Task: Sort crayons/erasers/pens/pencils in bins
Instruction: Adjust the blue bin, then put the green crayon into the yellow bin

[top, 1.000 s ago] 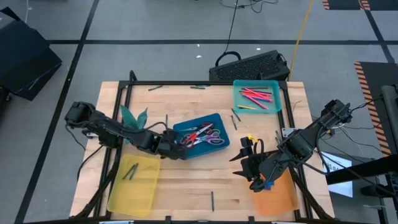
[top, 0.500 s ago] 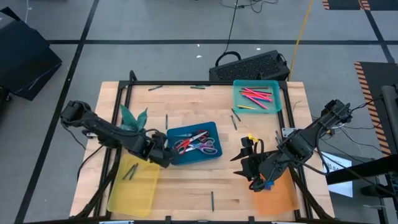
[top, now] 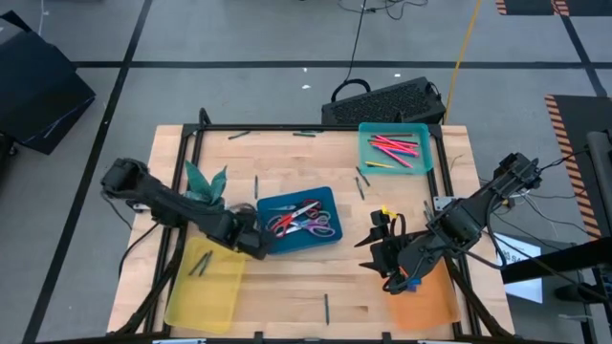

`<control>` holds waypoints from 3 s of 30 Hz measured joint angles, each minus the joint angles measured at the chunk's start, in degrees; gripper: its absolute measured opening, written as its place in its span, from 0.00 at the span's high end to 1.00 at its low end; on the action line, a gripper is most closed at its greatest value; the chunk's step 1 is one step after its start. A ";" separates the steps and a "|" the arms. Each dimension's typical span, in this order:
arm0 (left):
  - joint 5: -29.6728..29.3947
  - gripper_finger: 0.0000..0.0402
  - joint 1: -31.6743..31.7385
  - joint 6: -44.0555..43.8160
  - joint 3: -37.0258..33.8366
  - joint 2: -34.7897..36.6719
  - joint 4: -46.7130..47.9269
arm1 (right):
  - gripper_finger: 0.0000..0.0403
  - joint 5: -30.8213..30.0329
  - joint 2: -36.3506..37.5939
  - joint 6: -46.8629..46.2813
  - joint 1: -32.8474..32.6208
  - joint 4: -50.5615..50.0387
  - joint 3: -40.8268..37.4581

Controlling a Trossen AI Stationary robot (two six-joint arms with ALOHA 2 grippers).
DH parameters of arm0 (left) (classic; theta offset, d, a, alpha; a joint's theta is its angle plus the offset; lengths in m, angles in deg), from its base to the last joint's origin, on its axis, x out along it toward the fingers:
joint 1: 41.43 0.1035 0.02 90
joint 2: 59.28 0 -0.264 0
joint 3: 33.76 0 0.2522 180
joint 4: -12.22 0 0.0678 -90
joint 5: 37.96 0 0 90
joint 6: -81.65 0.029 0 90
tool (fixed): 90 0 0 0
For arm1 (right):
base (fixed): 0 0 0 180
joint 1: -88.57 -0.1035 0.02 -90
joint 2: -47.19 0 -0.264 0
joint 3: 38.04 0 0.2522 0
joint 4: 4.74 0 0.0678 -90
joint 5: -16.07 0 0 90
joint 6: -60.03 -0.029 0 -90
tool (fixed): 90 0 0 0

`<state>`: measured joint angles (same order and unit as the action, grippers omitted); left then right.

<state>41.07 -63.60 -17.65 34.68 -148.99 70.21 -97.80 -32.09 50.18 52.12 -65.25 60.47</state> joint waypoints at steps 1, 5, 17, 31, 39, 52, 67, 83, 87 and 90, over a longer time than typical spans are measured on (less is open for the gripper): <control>0.09 0.65 0.13 0.71 -0.15 -1.55 -1.39 | 0.51 -0.01 0.00 0.00 0.00 -0.03 -0.01; -1.14 0.65 1.65 4.61 0.03 -4.04 -11.79 | 0.51 -0.01 0.00 0.00 0.00 0.03 0.00; -5.40 0.65 7.29 11.75 0.05 -3.73 -13.53 | 0.51 0.10 -0.02 -1.92 0.00 0.08 0.00; -7.72 0.65 7.44 5.09 -0.29 -6.77 -0.59 | 0.51 0.04 -0.02 -3.06 0.11 -0.19 0.00; -6.52 0.65 7.94 4.86 -0.03 -12.53 -1.27 | 0.51 0.01 -0.02 -4.48 0.11 -0.17 0.00; -2.17 0.96 8.78 2.81 0.02 -13.37 -0.59 | 0.51 0.03 -0.02 -4.48 0.11 -0.21 0.00; 0.62 0.97 9.08 4.03 -0.14 -8.50 2.45 | 0.51 0.13 -0.02 -4.48 0.09 -0.21 0.00; 5.40 0.97 -3.54 2.23 4.85 8.50 6.74 | 0.51 16.92 -11.60 10.02 -0.53 -0.98 0.00; 8.07 0.97 -11.21 -3.58 10.37 8.29 13.99 | 0.51 17.98 -15.91 19.15 0.67 2.56 -0.02; 8.89 0.97 -17.31 -10.67 12.75 7.93 16.16 | 0.51 18.12 -18.94 25.39 1.77 6.25 0.00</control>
<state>49.96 -80.90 -28.31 47.43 -141.07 86.36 -79.68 -51.03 75.57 53.89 -59.00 60.47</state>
